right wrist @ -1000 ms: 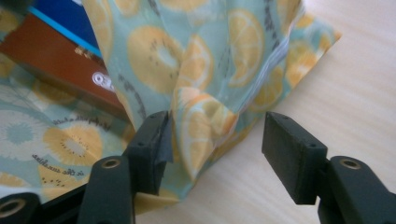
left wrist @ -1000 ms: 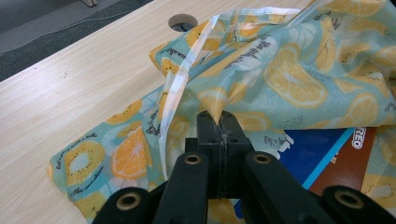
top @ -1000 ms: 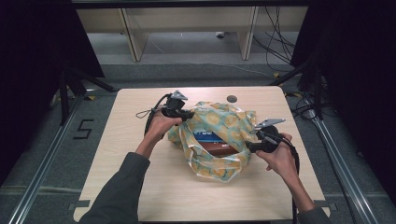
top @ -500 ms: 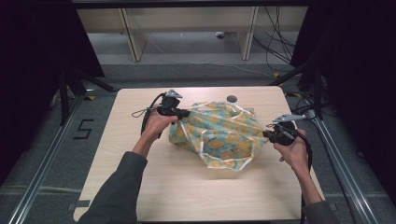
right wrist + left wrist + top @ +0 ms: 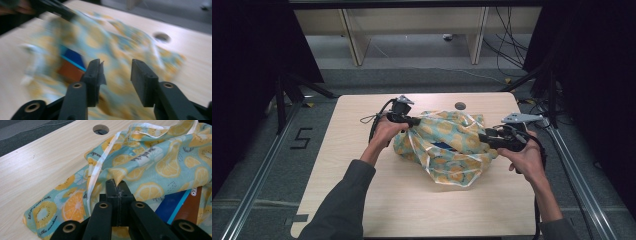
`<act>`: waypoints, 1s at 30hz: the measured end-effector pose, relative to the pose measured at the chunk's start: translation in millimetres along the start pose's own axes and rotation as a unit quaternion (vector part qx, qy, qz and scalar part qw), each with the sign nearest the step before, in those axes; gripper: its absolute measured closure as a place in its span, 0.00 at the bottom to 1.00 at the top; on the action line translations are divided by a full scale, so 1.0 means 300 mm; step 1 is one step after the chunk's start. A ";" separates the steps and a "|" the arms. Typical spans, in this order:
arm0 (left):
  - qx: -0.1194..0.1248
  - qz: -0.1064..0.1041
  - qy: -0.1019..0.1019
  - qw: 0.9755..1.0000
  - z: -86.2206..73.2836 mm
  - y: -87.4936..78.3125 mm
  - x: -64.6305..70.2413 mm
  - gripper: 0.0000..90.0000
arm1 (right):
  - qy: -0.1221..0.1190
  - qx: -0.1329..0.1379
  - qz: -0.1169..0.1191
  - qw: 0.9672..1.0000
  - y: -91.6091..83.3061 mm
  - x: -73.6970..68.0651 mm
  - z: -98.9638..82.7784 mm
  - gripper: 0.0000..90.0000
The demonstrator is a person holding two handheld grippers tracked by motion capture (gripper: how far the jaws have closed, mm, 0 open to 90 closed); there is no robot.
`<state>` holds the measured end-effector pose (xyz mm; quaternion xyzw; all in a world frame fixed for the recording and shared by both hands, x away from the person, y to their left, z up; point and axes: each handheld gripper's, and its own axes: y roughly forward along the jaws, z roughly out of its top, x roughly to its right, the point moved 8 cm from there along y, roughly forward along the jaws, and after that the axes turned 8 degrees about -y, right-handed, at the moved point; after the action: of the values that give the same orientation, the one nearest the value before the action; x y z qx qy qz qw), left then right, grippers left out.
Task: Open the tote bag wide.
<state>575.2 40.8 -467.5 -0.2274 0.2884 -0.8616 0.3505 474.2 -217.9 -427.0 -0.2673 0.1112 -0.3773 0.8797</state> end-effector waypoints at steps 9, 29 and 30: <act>-0.003 0.000 -0.006 1.000 0.000 0.008 -0.001 0.99 | -0.070 -0.025 0.104 0.992 0.135 -0.301 0.056 0.63; -0.020 0.029 -0.029 0.999 0.012 0.061 -0.053 0.99 | -0.156 -0.129 0.212 0.956 0.315 -0.649 -0.231 1.00; -0.020 0.029 -0.029 0.999 0.012 0.061 -0.053 0.99 | -0.156 -0.129 0.212 0.956 0.315 -0.649 -0.231 1.00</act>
<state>596.4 40.4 -479.9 -0.2508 0.3014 -0.8382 0.3790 369.2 -49.9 -538.3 -0.4046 0.0747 -0.1183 0.9037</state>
